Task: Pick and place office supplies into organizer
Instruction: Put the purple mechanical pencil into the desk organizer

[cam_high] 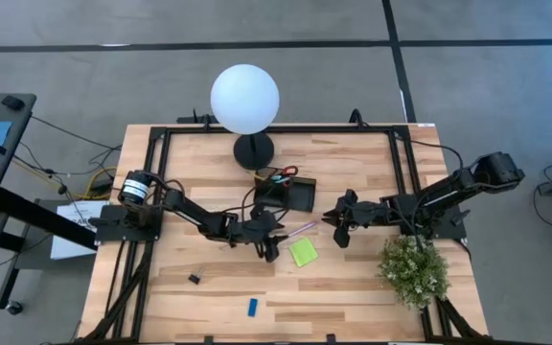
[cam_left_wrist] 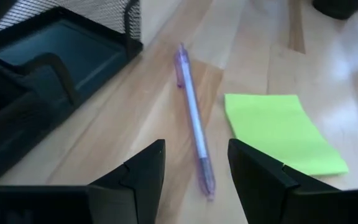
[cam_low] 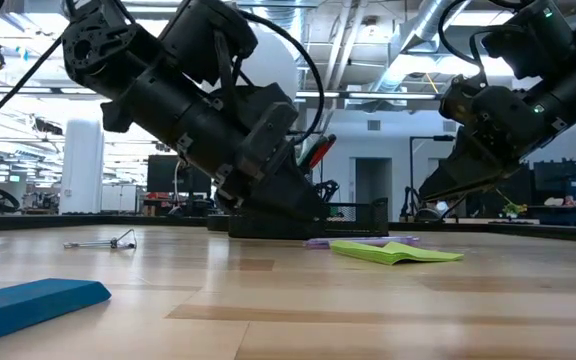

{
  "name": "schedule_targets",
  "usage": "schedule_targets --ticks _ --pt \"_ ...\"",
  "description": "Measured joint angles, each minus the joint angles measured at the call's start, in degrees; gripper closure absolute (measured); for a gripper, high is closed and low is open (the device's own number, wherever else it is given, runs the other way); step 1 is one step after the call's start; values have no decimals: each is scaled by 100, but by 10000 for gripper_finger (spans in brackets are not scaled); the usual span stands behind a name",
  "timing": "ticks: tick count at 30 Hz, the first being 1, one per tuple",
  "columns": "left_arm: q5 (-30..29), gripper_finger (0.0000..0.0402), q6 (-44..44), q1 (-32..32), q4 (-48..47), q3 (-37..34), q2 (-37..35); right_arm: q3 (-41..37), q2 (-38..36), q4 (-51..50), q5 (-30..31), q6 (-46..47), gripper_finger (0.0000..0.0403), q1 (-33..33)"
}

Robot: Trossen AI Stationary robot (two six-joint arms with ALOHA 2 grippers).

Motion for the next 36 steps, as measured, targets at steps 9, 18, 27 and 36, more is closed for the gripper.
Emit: schedule_targets --ticks 9,18,27,36 --pt "-73 230 -179 -5 1245 290 1062 0 0 -6 0 0 331 0" --pt "-605 230 -274 -22 676 616 1392 0 0 -42 0 0 331 0" --pt "-583 230 -299 -111 310 629 1384 0 -2 -46 4 0 331 0" --pt "-1020 230 -2 -340 -136 617 1145 0 0 -48 4 0 331 0"
